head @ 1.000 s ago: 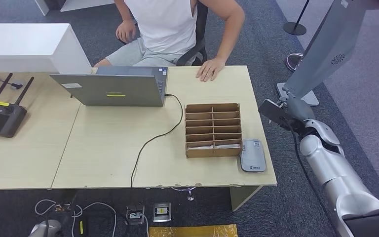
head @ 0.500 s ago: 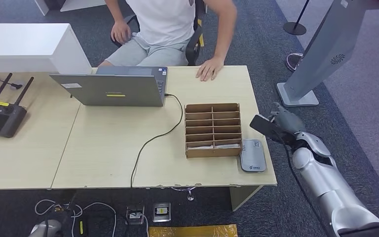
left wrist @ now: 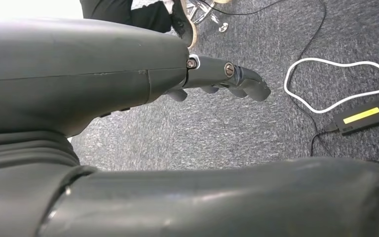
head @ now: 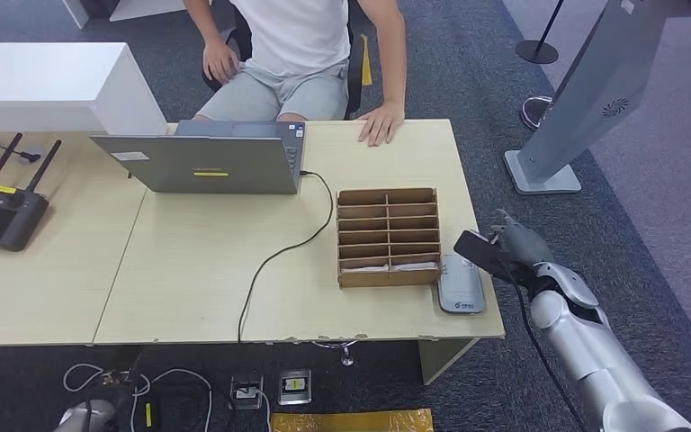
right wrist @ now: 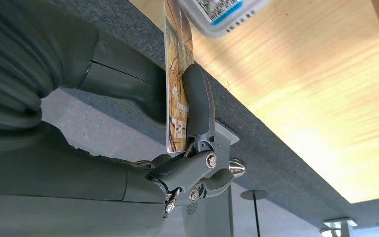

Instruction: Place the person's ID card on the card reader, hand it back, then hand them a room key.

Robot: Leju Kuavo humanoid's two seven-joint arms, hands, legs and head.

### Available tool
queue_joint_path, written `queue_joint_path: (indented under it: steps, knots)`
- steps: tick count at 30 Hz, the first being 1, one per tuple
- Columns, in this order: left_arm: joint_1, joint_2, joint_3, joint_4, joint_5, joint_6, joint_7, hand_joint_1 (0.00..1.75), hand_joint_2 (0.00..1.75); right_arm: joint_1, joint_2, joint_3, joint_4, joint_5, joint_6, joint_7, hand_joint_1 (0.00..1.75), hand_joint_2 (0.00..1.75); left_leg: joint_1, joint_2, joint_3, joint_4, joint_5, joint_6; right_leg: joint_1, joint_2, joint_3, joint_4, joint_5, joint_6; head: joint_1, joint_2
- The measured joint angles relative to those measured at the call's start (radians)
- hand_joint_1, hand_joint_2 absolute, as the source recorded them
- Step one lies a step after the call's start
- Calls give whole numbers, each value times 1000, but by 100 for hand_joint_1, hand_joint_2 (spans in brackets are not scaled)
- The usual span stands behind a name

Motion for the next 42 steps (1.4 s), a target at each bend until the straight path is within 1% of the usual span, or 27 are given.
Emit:
queue_joint_path:
  steps: [9, 22, 25, 30, 33, 42]
  knots:
    - [-8, -5, -6, 0, -2, -8, 9, 0, 0, 35, 0, -6, 0, 4, -1, -1, 175, 175, 0, 0, 0, 0, 0, -1, 0, 1, 0, 0, 0, 0, 0, 0]
    - [-10, -5, -7, 0, 0, -11, 11, 0, 0, 51, 4, -6, 3, 7, -16, -13, 175, 175, 0, 1, 1, 0, 0, -1, 0, 2, 0, 0, 0, 0, 0, 0]
    - [-10, -5, -7, 0, 3, -12, 11, 0, 0, 51, 6, -8, 9, 18, -45, -21, 175, 175, 0, 1, 0, 0, 0, -1, 0, 2, 0, 0, 0, 0, 0, 0]
    - [-10, -5, -8, 0, 8, -10, 11, 0, 0, 44, 12, -35, 20, 24, -152, -35, 175, 175, 0, 1, 0, 0, 0, -1, 0, 2, 0, 0, 0, 0, 0, 0]
    - [-10, -5, -10, 0, 7, -9, 11, 0, 0, 35, 14, -55, 18, 15, -192, -43, 175, 175, 0, 1, 0, 0, 0, -1, 0, 2, 0, 0, 0, 0, 0, 0]
    - [-14, -11, -19, 0, 1, -10, 11, 0, 0, 24, 10, -111, -48, 7, -199, -41, 175, 175, 0, 1, 0, 0, 0, -1, 0, 2, 0, 0, 0, 0, 0, 0]
